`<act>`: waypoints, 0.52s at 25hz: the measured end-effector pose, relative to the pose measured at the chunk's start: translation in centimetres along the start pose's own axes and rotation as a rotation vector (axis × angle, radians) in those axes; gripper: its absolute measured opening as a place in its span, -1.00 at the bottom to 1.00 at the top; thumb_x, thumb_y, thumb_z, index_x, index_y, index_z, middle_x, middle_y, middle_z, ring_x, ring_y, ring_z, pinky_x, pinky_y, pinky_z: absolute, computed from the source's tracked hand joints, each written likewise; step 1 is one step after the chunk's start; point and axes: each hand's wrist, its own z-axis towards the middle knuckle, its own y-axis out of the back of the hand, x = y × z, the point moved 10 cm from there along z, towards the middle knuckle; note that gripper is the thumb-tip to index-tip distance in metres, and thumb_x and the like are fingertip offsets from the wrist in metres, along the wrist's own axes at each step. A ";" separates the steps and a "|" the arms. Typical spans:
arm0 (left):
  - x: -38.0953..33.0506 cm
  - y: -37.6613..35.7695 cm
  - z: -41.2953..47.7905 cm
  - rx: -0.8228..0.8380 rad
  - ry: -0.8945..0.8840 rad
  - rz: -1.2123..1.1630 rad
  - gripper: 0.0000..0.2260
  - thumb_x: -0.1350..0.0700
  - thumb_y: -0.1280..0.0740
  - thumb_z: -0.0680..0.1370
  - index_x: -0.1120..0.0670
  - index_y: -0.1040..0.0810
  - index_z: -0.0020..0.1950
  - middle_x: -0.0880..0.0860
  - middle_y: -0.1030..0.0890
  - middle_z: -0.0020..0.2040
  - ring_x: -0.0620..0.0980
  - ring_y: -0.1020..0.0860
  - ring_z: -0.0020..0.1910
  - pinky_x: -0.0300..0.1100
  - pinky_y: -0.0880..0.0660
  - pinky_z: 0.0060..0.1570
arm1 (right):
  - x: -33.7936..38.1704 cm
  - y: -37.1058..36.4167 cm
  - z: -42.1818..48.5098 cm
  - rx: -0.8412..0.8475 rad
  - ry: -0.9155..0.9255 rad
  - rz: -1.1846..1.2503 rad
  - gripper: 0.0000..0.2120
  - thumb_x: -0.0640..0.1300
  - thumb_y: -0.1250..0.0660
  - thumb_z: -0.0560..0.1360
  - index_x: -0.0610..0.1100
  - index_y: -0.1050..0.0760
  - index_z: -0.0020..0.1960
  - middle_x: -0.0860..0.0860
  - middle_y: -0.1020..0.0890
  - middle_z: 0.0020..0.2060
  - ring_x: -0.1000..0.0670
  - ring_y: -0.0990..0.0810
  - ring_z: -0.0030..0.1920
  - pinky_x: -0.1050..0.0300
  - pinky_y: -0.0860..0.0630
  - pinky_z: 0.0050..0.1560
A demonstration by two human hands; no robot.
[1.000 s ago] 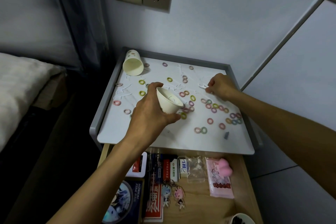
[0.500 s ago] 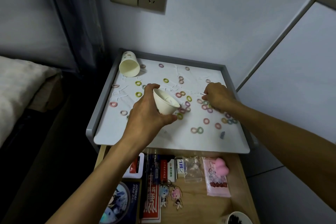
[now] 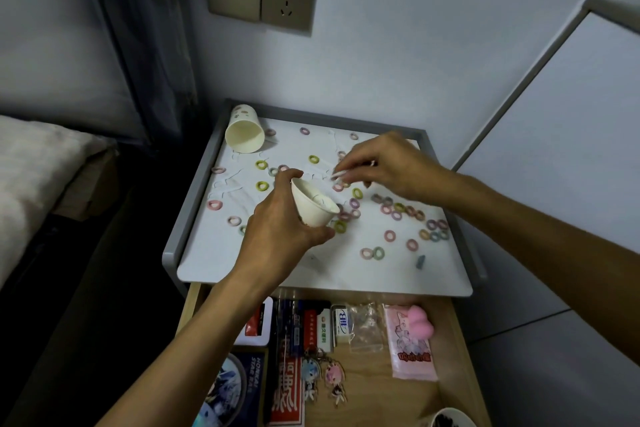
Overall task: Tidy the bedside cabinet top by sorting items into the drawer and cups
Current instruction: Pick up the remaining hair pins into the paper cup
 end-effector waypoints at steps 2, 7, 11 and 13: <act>0.1 0.0 0.0 -0.004 -0.001 0.004 -0.22 0.05 -0.59 0.32 -0.06 -0.23 0.42 -0.11 -0.48 0.06 -0.03 -0.53 -0.04 -0.11 -0.53 -0.11 | 3.7 -2.7 0.0 0.125 0.137 -0.066 -0.86 -0.18 -0.43 0.48 -0.11 -0.69 0.03 0.15 -0.65 -0.17 0.23 -0.58 -0.21 0.38 -0.44 -0.11; 0.1 0.3 0.1 -0.022 -0.016 -0.004 -0.23 0.07 -0.60 0.31 -0.06 -0.25 0.40 -0.15 -0.50 0.07 -0.05 -0.54 -0.02 -0.18 -0.51 -0.12 | 3.3 -3.1 0.0 0.087 0.044 0.220 -0.81 -0.22 -0.39 0.51 -0.09 -0.65 0.10 0.12 -0.65 -0.06 0.16 -0.61 -0.13 0.29 -0.52 -0.03; 0.4 0.9 0.2 -0.046 -0.009 0.007 -0.23 0.06 -0.60 0.30 -0.08 -0.26 0.39 -0.09 -0.49 0.10 -0.02 -0.51 0.02 -0.21 -0.46 -0.12 | -3.5 -0.6 0.2 -0.116 -0.184 0.527 -0.83 -0.26 -0.30 0.57 -0.19 -0.63 0.10 -0.10 -0.69 -0.06 -0.01 -0.65 -0.14 0.20 -0.59 -0.06; 0.4 1.2 0.3 -0.057 -0.014 0.005 -0.24 0.05 -0.60 0.30 -0.09 -0.27 0.38 -0.07 -0.50 0.13 -0.01 -0.50 0.04 -0.18 -0.47 -0.09 | -7.5 -0.6 1.1 -0.169 -0.267 0.550 -0.85 -0.28 -0.30 0.57 -0.16 -0.63 0.06 -0.15 -0.68 -0.02 0.00 -0.64 -0.12 0.19 -0.59 -0.02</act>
